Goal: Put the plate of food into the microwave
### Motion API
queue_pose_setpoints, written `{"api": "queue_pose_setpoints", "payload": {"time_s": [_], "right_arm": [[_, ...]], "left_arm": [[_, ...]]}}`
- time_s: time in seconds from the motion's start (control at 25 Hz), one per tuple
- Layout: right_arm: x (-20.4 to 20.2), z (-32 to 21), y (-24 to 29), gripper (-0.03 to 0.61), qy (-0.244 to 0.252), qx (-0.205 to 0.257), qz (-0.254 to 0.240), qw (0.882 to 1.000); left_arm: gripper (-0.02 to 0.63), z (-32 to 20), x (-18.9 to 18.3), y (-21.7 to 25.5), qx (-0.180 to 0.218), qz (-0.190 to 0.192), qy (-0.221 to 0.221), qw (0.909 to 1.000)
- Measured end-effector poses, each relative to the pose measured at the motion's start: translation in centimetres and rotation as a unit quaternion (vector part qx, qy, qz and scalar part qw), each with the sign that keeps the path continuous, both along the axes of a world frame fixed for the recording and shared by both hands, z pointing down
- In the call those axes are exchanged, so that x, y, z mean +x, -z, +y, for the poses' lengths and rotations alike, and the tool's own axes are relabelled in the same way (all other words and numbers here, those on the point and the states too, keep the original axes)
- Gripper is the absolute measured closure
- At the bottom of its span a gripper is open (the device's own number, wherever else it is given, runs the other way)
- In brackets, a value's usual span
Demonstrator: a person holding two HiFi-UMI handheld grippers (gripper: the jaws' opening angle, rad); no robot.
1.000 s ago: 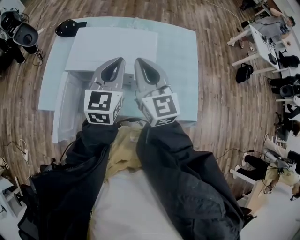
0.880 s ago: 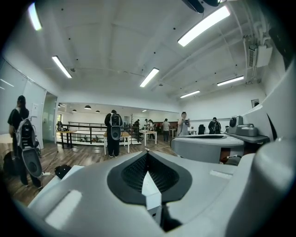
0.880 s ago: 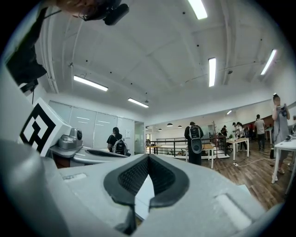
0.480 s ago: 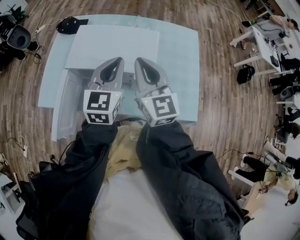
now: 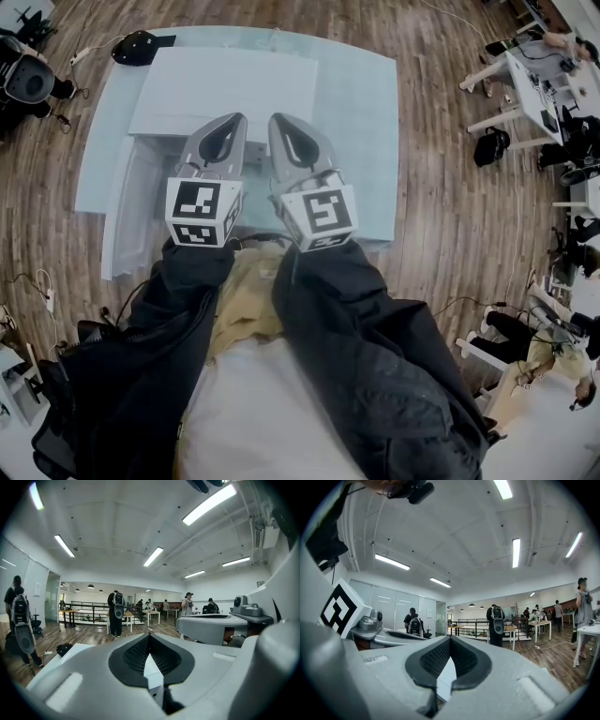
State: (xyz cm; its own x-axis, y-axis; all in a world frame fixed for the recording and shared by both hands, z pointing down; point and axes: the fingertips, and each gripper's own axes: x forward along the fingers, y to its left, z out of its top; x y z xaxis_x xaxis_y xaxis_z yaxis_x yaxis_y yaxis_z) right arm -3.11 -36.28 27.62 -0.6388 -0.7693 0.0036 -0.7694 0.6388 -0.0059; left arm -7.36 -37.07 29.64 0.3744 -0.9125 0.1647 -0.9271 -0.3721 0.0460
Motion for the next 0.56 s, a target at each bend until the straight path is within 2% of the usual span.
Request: {"api": "queue_pose_setpoints", "payload": {"time_s": [0.56], "right_arm": [[-0.4, 0.0, -1.4, 0.588, 0.003, -0.013, 0.012, 1.0]], "left_arm": [[0.615, -0.1, -0.1, -1.3, -0.016, 0.001, -0.004, 0.9999]]}}
